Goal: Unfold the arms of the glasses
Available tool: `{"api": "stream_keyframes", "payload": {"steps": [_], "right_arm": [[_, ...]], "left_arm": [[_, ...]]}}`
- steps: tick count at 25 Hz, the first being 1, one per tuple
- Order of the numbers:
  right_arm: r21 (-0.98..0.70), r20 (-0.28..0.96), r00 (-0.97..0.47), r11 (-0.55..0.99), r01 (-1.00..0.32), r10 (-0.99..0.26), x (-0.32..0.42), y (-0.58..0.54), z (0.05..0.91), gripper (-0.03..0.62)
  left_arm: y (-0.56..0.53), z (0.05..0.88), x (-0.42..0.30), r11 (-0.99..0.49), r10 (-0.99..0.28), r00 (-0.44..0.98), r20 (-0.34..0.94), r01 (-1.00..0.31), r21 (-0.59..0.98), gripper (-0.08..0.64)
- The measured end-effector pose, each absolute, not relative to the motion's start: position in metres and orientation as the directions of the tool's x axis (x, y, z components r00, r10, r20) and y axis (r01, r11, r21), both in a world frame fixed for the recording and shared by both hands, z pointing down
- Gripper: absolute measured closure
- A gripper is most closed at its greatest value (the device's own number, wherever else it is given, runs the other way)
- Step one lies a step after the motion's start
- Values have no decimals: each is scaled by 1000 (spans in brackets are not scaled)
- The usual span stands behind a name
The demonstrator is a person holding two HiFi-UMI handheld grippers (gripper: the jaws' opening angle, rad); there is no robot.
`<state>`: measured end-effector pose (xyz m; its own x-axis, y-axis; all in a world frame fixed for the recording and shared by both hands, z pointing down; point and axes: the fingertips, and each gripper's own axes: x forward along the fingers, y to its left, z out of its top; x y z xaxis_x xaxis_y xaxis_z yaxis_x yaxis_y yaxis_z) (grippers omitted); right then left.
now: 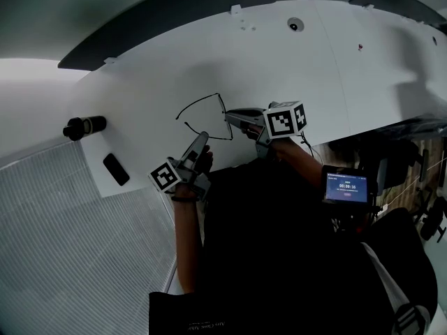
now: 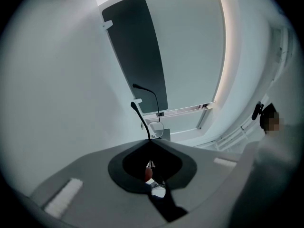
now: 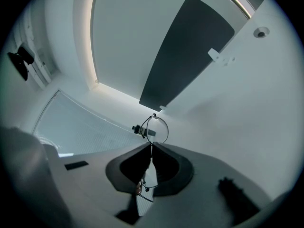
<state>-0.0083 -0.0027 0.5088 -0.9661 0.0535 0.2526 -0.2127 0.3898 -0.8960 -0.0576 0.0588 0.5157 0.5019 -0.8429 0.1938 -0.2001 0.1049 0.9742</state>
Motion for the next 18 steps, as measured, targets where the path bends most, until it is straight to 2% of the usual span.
{"api": "stream_keyframes", "payload": {"steps": [18], "right_arm": [[-897,249,-968,381,-224,17,-5,-12,509,575]], "left_arm": [[62,512,-61,103,-854,489,178,-177,979,546]]}}
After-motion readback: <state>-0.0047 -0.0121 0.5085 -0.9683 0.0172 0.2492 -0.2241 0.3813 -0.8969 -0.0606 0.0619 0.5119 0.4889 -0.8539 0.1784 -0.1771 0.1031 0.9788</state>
